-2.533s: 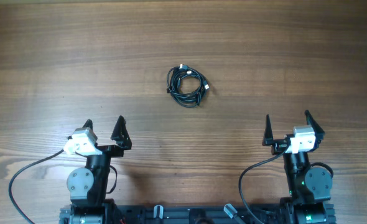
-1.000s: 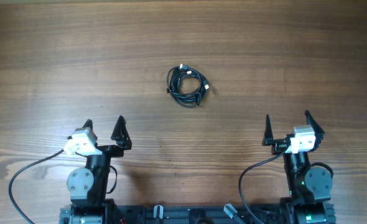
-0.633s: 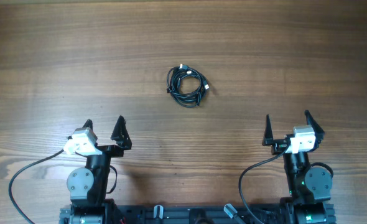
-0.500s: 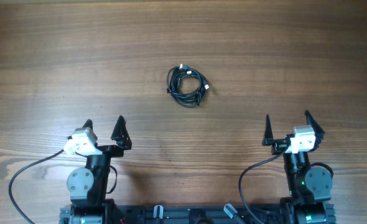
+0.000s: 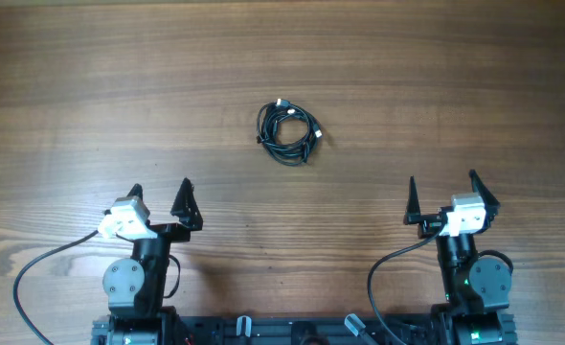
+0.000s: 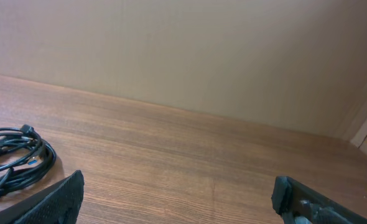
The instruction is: Untangle cables
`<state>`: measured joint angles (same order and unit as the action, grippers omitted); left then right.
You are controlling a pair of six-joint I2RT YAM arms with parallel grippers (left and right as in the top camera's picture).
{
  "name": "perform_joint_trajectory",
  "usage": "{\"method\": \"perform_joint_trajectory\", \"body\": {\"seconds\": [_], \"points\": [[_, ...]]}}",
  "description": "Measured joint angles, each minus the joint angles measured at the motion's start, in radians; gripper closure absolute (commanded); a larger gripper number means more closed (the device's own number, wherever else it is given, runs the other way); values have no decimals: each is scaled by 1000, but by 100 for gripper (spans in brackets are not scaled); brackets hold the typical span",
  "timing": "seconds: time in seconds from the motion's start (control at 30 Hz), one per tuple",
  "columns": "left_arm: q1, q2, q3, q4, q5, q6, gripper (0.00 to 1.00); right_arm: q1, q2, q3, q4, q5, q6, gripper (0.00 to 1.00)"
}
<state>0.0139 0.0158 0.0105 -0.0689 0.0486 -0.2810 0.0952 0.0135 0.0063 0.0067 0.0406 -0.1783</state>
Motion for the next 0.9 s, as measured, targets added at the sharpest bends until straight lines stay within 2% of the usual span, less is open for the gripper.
{"method": "perform_joint_trajectory", "body": {"seconds": [0.73,0.9], "points": [[0,0,0,18,2,0,0,0,0,0,0,0,0,0],[0,5,13,123,122,-1,0,0,0,0,0,0,0,0]]}}
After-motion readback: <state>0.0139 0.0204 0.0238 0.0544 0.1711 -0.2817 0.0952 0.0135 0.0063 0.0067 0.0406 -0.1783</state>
